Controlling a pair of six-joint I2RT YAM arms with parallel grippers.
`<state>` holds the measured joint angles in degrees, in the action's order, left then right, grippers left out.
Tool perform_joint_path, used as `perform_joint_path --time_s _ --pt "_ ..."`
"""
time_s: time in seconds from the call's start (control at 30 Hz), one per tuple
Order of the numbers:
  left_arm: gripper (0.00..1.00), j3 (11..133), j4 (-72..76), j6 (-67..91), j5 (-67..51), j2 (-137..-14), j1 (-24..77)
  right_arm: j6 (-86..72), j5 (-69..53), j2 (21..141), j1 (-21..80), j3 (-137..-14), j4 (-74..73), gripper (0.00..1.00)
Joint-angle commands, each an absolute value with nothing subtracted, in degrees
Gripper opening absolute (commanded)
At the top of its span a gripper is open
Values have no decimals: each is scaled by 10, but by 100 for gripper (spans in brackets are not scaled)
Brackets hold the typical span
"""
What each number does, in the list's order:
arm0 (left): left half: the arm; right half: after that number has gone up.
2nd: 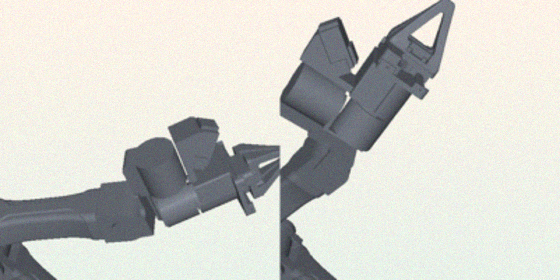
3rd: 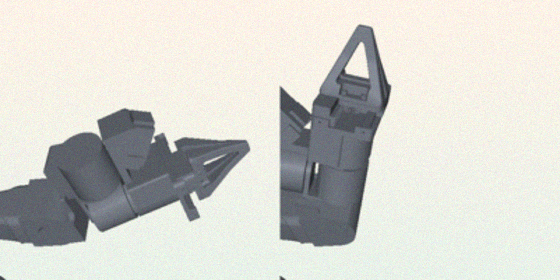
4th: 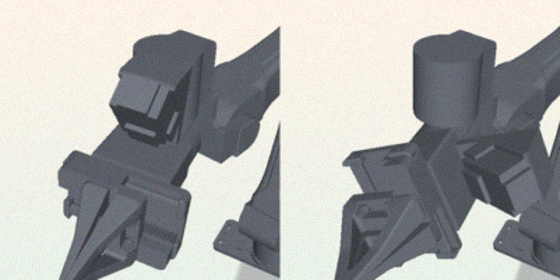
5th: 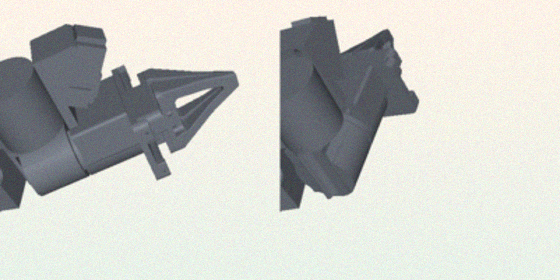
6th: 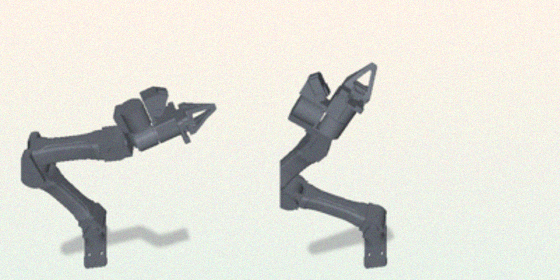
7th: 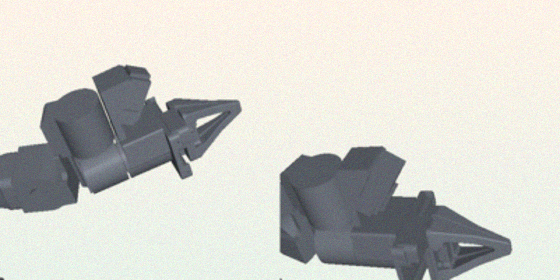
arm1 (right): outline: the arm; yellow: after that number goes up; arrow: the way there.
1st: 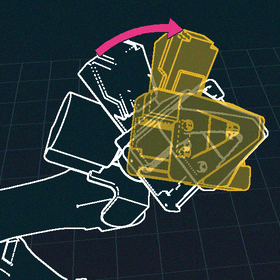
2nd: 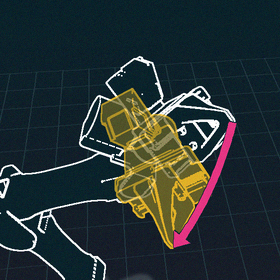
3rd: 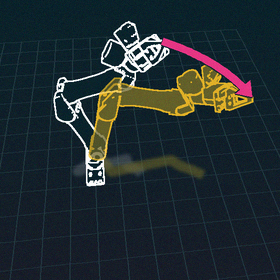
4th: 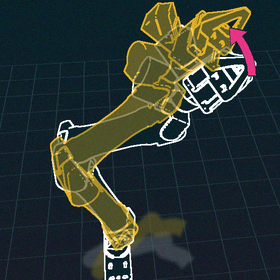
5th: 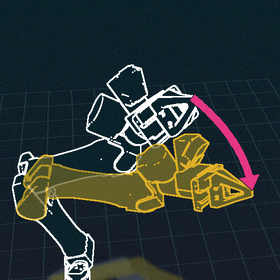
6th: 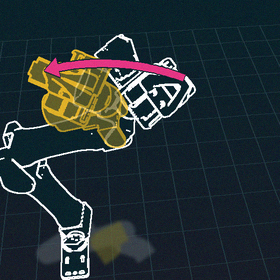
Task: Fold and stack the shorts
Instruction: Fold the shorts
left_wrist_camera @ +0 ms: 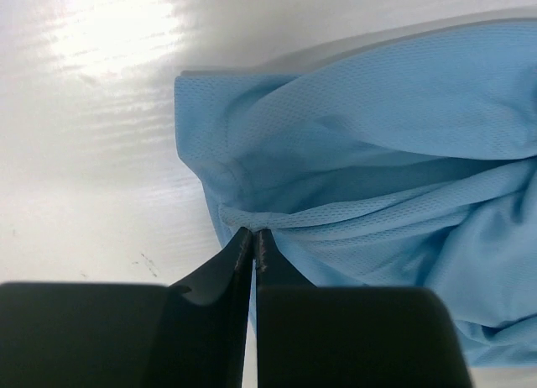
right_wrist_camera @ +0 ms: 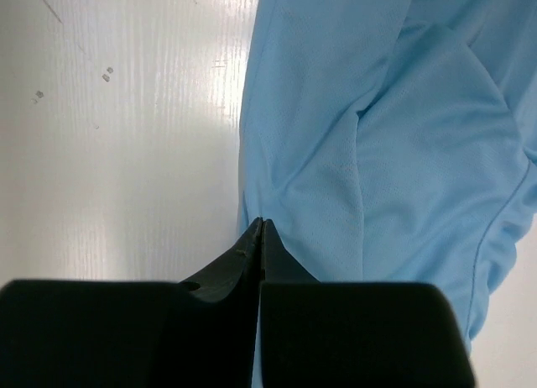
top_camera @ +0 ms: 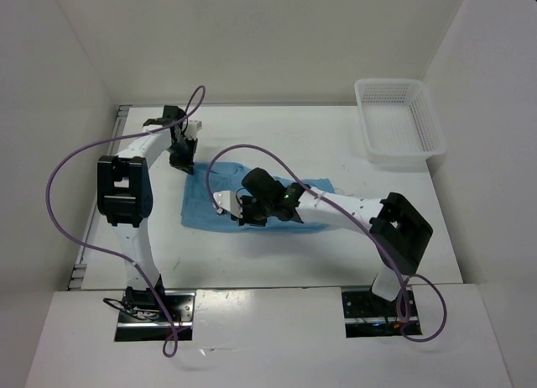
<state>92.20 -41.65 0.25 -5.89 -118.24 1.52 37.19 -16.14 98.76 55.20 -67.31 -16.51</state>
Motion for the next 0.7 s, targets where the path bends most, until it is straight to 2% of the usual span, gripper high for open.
perform_joint_path --time_s 0.0,0.17,0.3,0.33,0.37,0.43,0.47,0.57,0.67 --pt "7 943 -411 0 -88 -1169 17 359 -151 950 556 -657 -181 1" --pt "16 924 -395 0 -63 -1170 17 318 -117 920 520 -650 -181 3" --pt "19 918 -381 0 -50 -1189 5 235 -88 909 413 -663 -181 17" --pt "20 918 -381 0 -50 -1189 5 220 -88 909 388 -674 -181 22" --pt "24 918 -381 0 -50 -1189 5 188 -82 909 336 -679 -189 34" --pt "29 913 -381 0 -55 -1189 5 162 -88 909 289 -685 -208 46" --pt "32 913 -381 0 -55 -1189 5 147 -88 909 258 -685 -214 65" --pt "38 913 -381 0 -55 -1189 5 118 -88 904 219 -657 -214 88" --pt "42 913 -388 0 -49 -1181 5 62 -110 897 174 -626 -214 89"
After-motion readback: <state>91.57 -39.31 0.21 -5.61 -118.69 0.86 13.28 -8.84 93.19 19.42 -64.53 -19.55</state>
